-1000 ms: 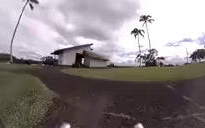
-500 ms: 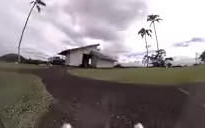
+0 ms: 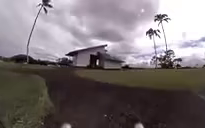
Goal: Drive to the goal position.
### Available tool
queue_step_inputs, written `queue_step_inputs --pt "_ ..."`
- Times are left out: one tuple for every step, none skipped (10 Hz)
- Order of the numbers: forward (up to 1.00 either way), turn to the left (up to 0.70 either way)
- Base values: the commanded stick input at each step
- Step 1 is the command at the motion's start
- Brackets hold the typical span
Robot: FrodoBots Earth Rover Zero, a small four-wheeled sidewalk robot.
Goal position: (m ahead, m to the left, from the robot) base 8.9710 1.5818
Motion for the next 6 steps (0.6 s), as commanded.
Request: queue_step_inputs --pt "0.70 0.35" --pt "0.70 0.35" --pt "0.70 0.35" --pt "0.70 0.35" --pt "0.70 0.35" --pt "0.70 0.35"
